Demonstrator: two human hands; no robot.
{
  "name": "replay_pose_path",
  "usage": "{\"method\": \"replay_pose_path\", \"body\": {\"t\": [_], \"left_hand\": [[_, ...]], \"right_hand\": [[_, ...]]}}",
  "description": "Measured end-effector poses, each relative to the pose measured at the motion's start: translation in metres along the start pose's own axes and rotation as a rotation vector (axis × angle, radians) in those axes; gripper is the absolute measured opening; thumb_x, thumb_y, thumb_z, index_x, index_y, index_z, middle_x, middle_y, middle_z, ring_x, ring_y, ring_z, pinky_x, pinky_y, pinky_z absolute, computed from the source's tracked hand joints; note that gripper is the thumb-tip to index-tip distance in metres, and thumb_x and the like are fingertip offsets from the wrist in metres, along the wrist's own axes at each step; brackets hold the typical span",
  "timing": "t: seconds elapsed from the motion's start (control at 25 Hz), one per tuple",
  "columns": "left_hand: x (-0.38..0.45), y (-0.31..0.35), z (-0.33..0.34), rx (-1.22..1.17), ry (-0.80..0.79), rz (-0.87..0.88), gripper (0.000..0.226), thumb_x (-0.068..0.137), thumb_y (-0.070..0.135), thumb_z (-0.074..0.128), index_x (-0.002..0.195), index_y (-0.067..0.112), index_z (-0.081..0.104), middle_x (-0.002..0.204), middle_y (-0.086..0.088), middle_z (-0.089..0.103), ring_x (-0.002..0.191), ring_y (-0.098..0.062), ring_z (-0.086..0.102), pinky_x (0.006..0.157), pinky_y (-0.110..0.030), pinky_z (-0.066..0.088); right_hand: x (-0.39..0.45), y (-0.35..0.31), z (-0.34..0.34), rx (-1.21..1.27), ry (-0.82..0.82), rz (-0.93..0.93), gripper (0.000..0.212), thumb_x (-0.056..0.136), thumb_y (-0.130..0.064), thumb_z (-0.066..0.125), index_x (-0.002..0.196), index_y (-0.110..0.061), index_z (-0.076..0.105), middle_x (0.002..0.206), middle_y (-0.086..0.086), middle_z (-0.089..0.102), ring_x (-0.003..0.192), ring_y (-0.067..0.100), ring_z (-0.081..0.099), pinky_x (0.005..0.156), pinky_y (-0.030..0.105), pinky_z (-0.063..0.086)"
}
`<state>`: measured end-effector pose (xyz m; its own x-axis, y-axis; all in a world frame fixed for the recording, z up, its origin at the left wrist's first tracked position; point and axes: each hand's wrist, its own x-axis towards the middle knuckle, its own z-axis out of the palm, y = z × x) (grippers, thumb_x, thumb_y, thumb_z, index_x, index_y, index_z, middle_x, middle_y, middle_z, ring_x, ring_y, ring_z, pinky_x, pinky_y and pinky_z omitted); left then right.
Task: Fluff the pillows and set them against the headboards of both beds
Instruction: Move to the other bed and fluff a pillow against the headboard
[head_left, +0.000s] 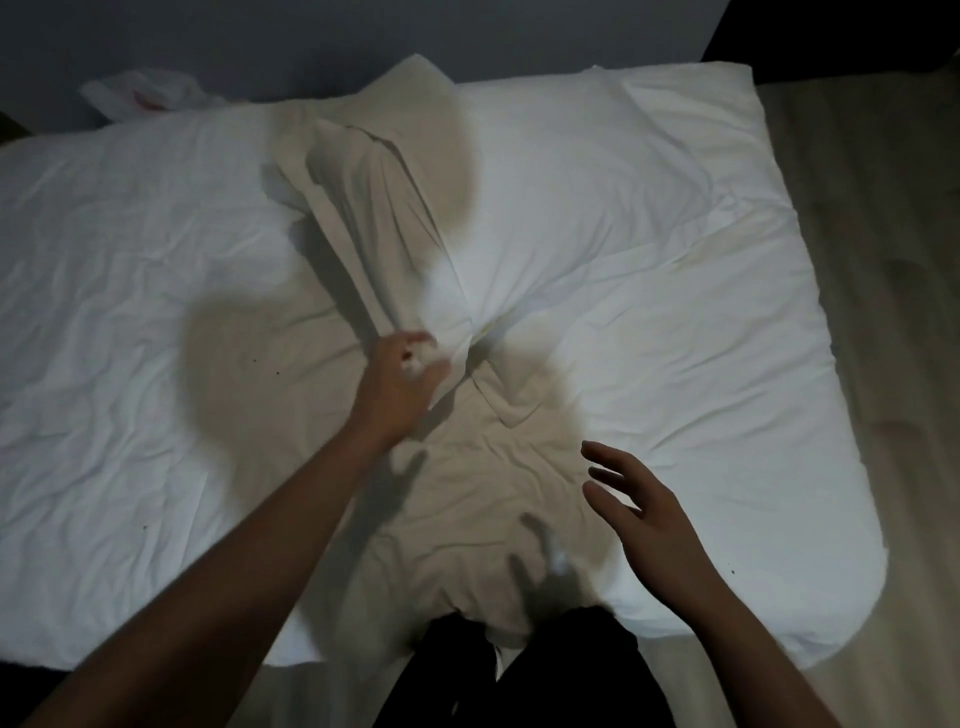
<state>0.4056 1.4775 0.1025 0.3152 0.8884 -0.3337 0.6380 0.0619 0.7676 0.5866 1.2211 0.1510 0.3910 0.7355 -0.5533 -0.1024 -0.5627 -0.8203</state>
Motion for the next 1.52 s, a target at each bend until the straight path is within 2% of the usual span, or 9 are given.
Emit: {"method": "replay_pose_path", "body": {"t": [0.24, 0.44, 0.8, 0.92, 1.12, 1.2, 1.28, 1.36, 1.52], "left_hand": [[0.145, 0.014, 0.043, 0.064, 0.133, -0.405, 0.128, 0.071, 0.068, 0.079, 0.164, 0.014, 0.011, 0.17, -0.01, 0.019, 0.154, -0.031, 0.028, 0.123, -0.042, 0.029], [0.185, -0.028, 0.084, -0.238, 0.101, -0.613, 0.145, 0.06, 0.065, 0.088, 0.165, 0.013, 0.001, 0.172, -0.007, 0.015, 0.156, -0.029, 0.025, 0.127, -0.042, 0.024], [0.094, 0.091, 0.052, -0.352, 0.246, -0.182, 0.067, 0.083, 0.02, 0.082, 0.138, 0.005, 0.048, 0.124, -0.003, 0.058, 0.111, -0.015, 0.058, 0.088, -0.019, 0.042], [0.007, 0.099, 0.045, -0.441, 0.215, -0.1, 0.067, 0.073, 0.024, 0.084, 0.131, 0.003, 0.058, 0.123, -0.005, 0.068, 0.112, -0.019, 0.067, 0.097, -0.028, 0.051], [-0.141, 0.019, 0.028, -0.364, 0.096, -0.333, 0.068, 0.062, 0.044, 0.088, 0.121, 0.017, 0.069, 0.117, 0.015, 0.075, 0.112, -0.003, 0.069, 0.101, -0.021, 0.05], [-0.173, -0.025, 0.031, -0.232, 0.007, -0.519, 0.079, 0.06, 0.054, 0.087, 0.128, 0.02, 0.064, 0.122, 0.006, 0.072, 0.117, -0.014, 0.067, 0.101, -0.027, 0.049], [-0.179, -0.06, 0.031, -0.069, -0.108, -0.647, 0.051, 0.075, 0.045, 0.085, 0.12, 0.027, 0.066, 0.118, -0.006, 0.074, 0.115, -0.026, 0.069, 0.095, -0.033, 0.053], [-0.166, -0.079, 0.025, 0.033, -0.155, -0.642, 0.03, 0.086, 0.031, 0.08, 0.108, 0.037, 0.061, 0.109, 0.0, 0.072, 0.109, -0.025, 0.071, 0.093, -0.037, 0.055], [-0.08, -0.078, -0.009, 0.078, 0.044, -0.461, 0.054, 0.082, 0.03, 0.085, 0.128, 0.013, 0.061, 0.12, -0.005, 0.065, 0.106, -0.022, 0.067, 0.086, -0.027, 0.048]], "right_hand": [[0.077, 0.022, -0.004, 0.007, 0.005, 0.007, 0.037, 0.099, -0.026, 0.068, 0.131, -0.044, 0.064, 0.134, -0.026, 0.065, 0.125, -0.01, 0.057, 0.085, 0.001, 0.047], [0.098, 0.05, -0.004, -0.007, 0.0, 0.028, 0.035, 0.098, -0.028, 0.068, 0.128, -0.045, 0.064, 0.133, -0.026, 0.065, 0.123, -0.009, 0.058, 0.084, 0.004, 0.049], [0.054, 0.008, -0.03, -0.063, -0.054, -0.006, 0.033, 0.099, -0.025, 0.067, 0.123, -0.047, 0.066, 0.132, -0.024, 0.066, 0.124, -0.007, 0.059, 0.096, 0.02, 0.05], [0.036, -0.024, -0.042, -0.069, -0.066, -0.082, 0.033, 0.1, -0.022, 0.066, 0.125, -0.044, 0.066, 0.132, -0.024, 0.066, 0.123, -0.007, 0.061, 0.094, 0.02, 0.049], [0.025, -0.026, -0.033, -0.087, -0.138, -0.101, 0.032, 0.098, -0.015, 0.068, 0.123, -0.036, 0.069, 0.127, -0.018, 0.071, 0.119, -0.004, 0.064, 0.092, 0.017, 0.055], [0.033, -0.012, -0.02, -0.14, -0.199, -0.044, 0.032, 0.097, -0.017, 0.07, 0.122, -0.037, 0.07, 0.122, -0.02, 0.072, 0.115, -0.005, 0.064, 0.097, 0.027, 0.057], [0.043, 0.002, -0.006, -0.212, -0.259, -0.002, 0.032, 0.097, -0.021, 0.07, 0.123, -0.039, 0.068, 0.121, -0.025, 0.07, 0.114, -0.01, 0.062, 0.101, 0.038, 0.057], [0.056, 0.009, 0.006, -0.289, -0.293, -0.017, 0.035, 0.096, -0.026, 0.071, 0.125, -0.044, 0.065, 0.129, -0.026, 0.063, 0.117, -0.012, 0.058, 0.102, 0.041, 0.056], [0.097, -0.001, 0.019, -0.363, -0.243, -0.11, 0.039, 0.095, -0.028, 0.072, 0.13, -0.04, 0.062, 0.135, -0.019, 0.053, 0.12, 0.0, 0.057, 0.099, 0.042, 0.056]]}}
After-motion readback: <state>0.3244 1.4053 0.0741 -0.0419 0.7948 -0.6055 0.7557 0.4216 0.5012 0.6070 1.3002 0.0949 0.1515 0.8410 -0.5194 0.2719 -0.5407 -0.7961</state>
